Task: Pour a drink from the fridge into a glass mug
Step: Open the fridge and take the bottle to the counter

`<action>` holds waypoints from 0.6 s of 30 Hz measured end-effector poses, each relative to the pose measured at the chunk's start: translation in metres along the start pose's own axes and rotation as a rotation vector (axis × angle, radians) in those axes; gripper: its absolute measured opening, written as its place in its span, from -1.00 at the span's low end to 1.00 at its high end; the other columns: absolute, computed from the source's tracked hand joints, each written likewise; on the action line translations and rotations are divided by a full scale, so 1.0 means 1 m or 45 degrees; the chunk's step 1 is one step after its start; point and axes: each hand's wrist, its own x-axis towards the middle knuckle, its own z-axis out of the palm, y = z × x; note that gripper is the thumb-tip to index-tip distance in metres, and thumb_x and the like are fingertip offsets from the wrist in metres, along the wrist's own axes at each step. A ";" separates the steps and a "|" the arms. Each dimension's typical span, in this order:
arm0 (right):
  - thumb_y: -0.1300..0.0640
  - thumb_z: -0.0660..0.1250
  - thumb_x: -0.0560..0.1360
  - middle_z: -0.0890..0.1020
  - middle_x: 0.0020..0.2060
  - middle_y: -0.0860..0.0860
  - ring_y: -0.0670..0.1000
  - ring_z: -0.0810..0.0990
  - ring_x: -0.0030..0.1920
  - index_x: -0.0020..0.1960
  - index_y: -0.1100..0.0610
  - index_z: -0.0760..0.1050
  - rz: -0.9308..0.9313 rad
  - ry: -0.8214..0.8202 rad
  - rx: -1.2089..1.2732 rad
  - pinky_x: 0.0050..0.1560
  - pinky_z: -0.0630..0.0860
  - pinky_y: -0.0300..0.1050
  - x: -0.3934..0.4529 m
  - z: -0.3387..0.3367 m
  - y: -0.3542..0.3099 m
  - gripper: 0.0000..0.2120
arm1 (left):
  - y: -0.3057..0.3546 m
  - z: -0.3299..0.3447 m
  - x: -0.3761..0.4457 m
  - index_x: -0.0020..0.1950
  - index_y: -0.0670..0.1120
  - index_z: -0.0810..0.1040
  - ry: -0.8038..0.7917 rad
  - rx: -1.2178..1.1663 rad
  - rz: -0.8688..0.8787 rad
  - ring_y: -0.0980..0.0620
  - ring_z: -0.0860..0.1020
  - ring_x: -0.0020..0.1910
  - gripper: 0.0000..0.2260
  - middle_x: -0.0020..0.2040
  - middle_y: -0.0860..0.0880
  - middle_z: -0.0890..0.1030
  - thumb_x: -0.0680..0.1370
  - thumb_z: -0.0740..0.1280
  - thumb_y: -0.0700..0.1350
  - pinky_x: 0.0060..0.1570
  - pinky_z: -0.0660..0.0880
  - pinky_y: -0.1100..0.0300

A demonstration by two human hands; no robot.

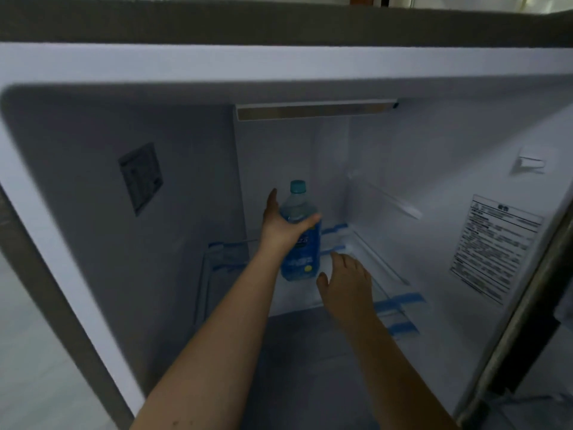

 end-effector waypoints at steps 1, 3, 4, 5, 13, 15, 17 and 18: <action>0.03 0.24 0.58 0.45 0.36 0.12 0.11 0.38 0.35 0.47 0.17 0.29 -0.003 -0.010 0.027 0.34 0.23 -0.05 0.000 0.000 0.001 -0.50 | -0.003 0.000 0.003 0.62 0.03 -0.05 -0.044 -0.026 0.006 0.02 0.38 0.42 0.09 0.51 -0.05 0.33 0.31 0.63 -0.01 0.28 0.37 0.20; 0.04 0.24 0.58 0.43 0.38 0.13 0.12 0.37 0.36 0.48 0.16 0.27 -0.002 -0.037 0.114 0.34 0.23 -0.06 0.002 0.000 0.002 -0.50 | -0.009 0.001 0.006 0.62 0.01 -0.03 -0.085 -0.047 0.019 0.05 0.39 0.39 0.09 0.48 0.01 0.36 0.31 0.64 -0.10 0.32 0.38 0.17; 0.04 0.24 0.59 0.42 0.39 0.13 0.12 0.37 0.37 0.48 0.16 0.27 0.010 -0.056 0.180 0.35 0.23 -0.06 0.002 0.000 0.002 -0.50 | -0.012 0.000 0.006 0.61 0.01 0.00 -0.092 -0.061 0.010 0.07 0.40 0.37 0.08 0.43 0.06 0.38 0.30 0.65 -0.12 0.31 0.40 0.16; 0.04 0.24 0.59 0.41 0.41 0.13 0.11 0.36 0.38 0.49 0.15 0.26 0.031 -0.084 0.259 0.35 0.24 -0.06 0.003 0.000 0.002 -0.49 | -0.016 -0.001 0.005 0.60 0.00 0.07 -0.095 -0.076 -0.003 0.08 0.43 0.33 0.04 0.36 0.11 0.41 0.29 0.65 -0.13 0.26 0.44 0.18; -0.02 0.20 0.62 0.32 0.47 0.02 0.01 0.34 0.41 0.56 0.07 0.12 0.331 -0.252 0.806 0.37 0.25 -0.11 0.004 0.002 0.003 -0.44 | -0.029 -0.004 0.005 0.26 -0.13 0.54 -0.033 -0.041 -0.031 -0.01 0.65 0.08 -0.38 0.13 -0.06 0.67 0.28 0.66 -0.02 0.12 0.60 -0.05; -0.03 0.18 0.63 0.34 0.46 0.00 0.00 0.35 0.40 0.55 0.05 0.14 0.380 -0.242 0.890 0.37 0.29 -0.09 0.004 0.001 0.002 -0.46 | -0.029 -0.001 0.003 0.26 -0.15 0.54 0.021 -0.071 -0.045 -0.03 0.65 0.08 -0.37 0.13 -0.08 0.67 0.28 0.66 -0.03 0.11 0.61 -0.07; -0.03 0.14 0.63 0.36 0.44 -0.01 -0.01 0.39 0.35 0.53 0.02 0.18 0.461 -0.238 1.030 0.27 0.30 -0.13 0.007 -0.003 0.000 -0.51 | -0.027 0.002 0.000 0.25 -0.16 0.54 0.084 -0.120 -0.066 -0.05 0.66 0.07 -0.37 0.11 -0.10 0.67 0.26 0.66 -0.02 0.09 0.61 -0.08; -0.03 0.13 0.63 0.38 0.42 -0.01 -0.03 0.41 0.28 0.51 0.01 0.22 0.521 -0.234 1.112 0.20 0.29 -0.15 0.008 -0.004 -0.001 -0.54 | -0.024 0.002 -0.001 0.24 -0.14 0.55 0.123 -0.133 -0.075 -0.04 0.66 0.05 -0.37 0.10 -0.08 0.67 0.25 0.66 -0.01 0.08 0.62 -0.07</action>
